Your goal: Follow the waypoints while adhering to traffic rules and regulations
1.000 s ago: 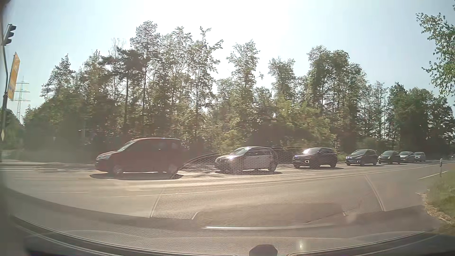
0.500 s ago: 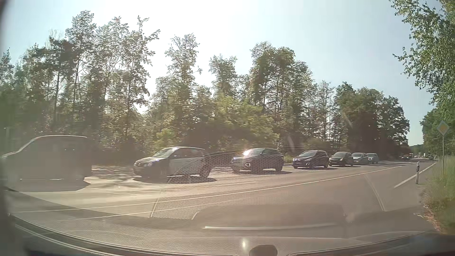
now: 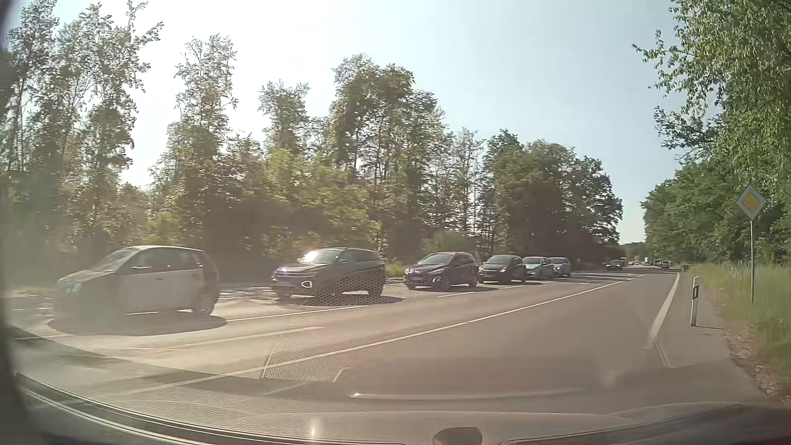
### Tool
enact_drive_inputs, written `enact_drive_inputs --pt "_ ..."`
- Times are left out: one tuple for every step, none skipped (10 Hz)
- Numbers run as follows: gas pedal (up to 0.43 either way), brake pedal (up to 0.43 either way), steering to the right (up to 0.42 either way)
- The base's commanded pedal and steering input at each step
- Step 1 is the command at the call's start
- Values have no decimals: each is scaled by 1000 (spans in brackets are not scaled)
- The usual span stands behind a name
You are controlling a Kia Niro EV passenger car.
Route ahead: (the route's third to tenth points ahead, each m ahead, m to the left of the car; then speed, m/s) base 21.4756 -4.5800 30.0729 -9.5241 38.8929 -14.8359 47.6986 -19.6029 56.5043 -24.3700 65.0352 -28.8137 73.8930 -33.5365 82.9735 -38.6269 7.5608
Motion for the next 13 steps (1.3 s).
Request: enact_drive_inputs --pt "248 30 214" --pt "248 30 214" --pt "248 30 214" --pt "248 30 212" --pt "248 30 209" --pt "248 30 202" --pt "248 30 194" --pt "248 30 181" --pt "248 30 170" --pt "248 30 155" --pt "248 30 139" --pt "248 30 128" --pt "248 30 111"
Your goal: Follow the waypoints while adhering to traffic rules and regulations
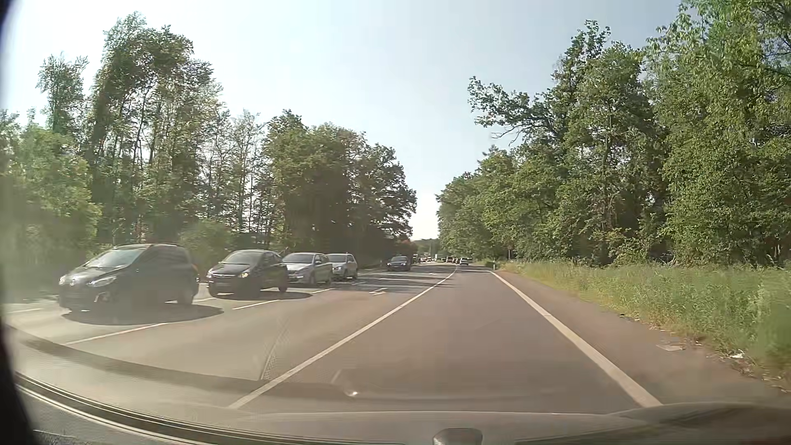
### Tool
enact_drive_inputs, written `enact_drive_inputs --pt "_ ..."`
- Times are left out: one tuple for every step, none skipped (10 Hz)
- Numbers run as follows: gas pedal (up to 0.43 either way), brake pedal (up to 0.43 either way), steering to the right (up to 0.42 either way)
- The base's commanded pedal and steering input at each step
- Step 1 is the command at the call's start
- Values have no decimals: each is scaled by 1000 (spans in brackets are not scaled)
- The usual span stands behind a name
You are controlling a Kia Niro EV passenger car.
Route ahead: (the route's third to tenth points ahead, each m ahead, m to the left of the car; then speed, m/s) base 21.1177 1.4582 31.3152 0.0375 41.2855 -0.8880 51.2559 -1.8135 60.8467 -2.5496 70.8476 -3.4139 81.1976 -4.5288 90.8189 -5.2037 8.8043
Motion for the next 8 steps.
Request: enact_drive_inputs --pt "248 30 93" --pt "248 30 82" --pt "248 30 67" --pt "248 30 56" --pt "248 30 44" --pt "248 30 33" --pt "248 30 21" --pt "248 30 13"
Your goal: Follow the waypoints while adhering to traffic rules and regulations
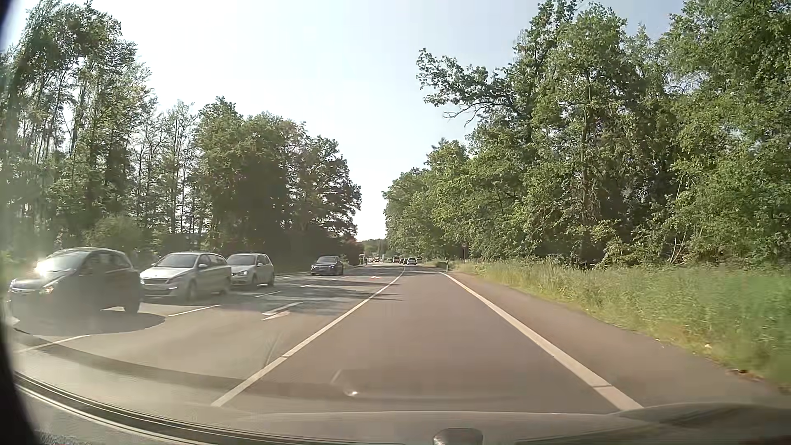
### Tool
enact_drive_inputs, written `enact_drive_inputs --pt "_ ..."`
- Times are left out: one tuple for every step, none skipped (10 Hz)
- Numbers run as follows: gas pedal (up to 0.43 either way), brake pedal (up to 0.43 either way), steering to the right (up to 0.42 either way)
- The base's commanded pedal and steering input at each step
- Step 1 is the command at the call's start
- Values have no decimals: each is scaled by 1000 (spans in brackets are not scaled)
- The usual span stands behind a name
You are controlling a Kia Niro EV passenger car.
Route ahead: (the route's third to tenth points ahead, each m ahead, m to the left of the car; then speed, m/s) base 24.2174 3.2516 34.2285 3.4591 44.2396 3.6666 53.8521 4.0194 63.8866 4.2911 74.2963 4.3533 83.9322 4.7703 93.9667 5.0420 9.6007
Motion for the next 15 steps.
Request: enact_drive_inputs --pt "248 30 6" --pt "248 30 5" --pt "240 30 5" --pt "240 30 5" --pt "240 30 5" --pt "240 30 2" --pt "240 30 -3" --pt "240 30 -3" --pt "240 30 -3" --pt "240 30 -3" --pt "228 30 -2" --pt "220 30 0" --pt "197 30 2" --pt "197 30 2" --pt "189 30 2"
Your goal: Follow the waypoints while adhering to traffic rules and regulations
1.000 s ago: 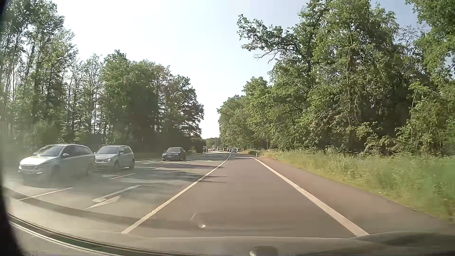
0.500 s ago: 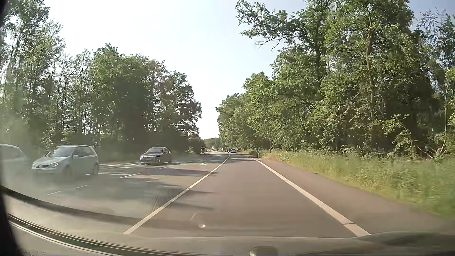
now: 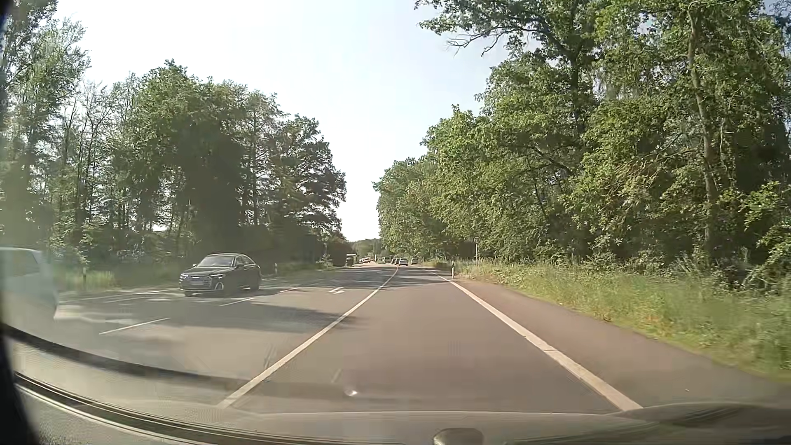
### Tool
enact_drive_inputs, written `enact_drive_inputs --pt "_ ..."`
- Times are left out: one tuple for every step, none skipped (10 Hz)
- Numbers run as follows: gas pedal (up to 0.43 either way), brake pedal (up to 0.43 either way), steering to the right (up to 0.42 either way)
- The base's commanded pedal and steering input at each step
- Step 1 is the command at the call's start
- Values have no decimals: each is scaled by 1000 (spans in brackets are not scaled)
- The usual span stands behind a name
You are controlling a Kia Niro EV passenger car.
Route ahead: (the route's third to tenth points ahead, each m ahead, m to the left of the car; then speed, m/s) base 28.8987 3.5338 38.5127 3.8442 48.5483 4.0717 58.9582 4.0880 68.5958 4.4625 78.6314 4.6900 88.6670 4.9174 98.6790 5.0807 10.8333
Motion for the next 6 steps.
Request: enact_drive_inputs --pt "157 30 2" --pt "157 30 1" --pt "150 30 1" --pt "150 30 1" --pt "150 30 1" --pt "150 30 0"
